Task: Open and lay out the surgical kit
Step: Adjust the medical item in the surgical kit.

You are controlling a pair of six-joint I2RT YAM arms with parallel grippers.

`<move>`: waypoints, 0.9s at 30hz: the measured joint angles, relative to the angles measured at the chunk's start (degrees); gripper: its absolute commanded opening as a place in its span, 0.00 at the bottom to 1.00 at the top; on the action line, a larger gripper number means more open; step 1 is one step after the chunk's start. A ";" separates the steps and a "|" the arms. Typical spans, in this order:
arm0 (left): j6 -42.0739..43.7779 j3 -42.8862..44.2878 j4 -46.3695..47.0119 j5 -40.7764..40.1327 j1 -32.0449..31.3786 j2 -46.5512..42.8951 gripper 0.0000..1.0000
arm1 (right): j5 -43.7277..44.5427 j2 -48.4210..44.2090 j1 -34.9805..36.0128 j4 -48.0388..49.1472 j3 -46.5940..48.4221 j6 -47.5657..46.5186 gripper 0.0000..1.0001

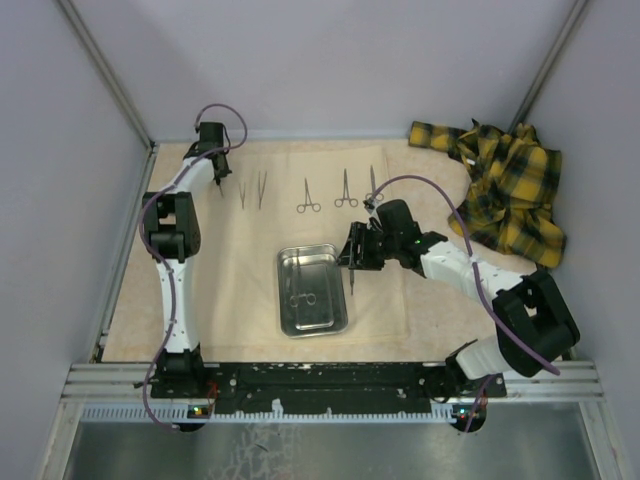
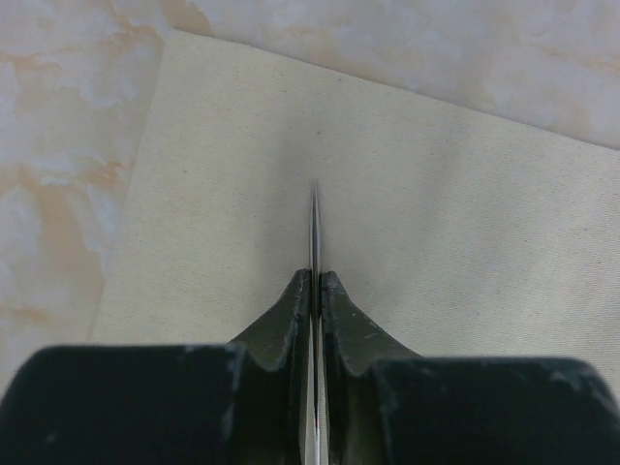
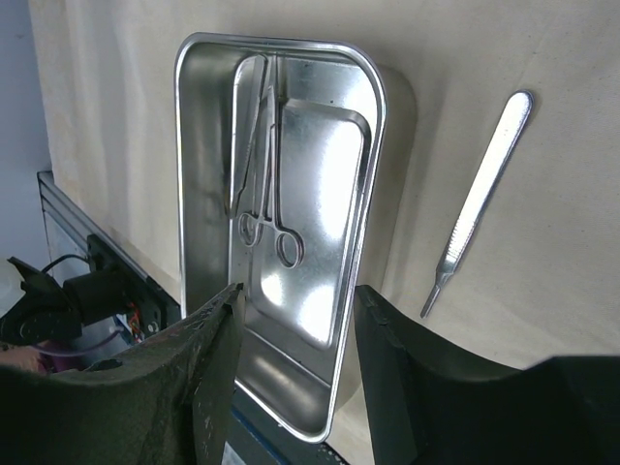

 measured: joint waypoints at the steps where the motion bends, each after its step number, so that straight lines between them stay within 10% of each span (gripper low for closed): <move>1: -0.09 -0.20 0.22 0.02 0.00 -0.07 0.09 | -0.04 0.00 0.00 0.00 0.00 0.00 0.49; 27: 4.81 -16.24 7.65 6.25 -4.59 -10.45 0.01 | -0.20 -6.67 0.00 -0.90 -2.12 0.68 0.48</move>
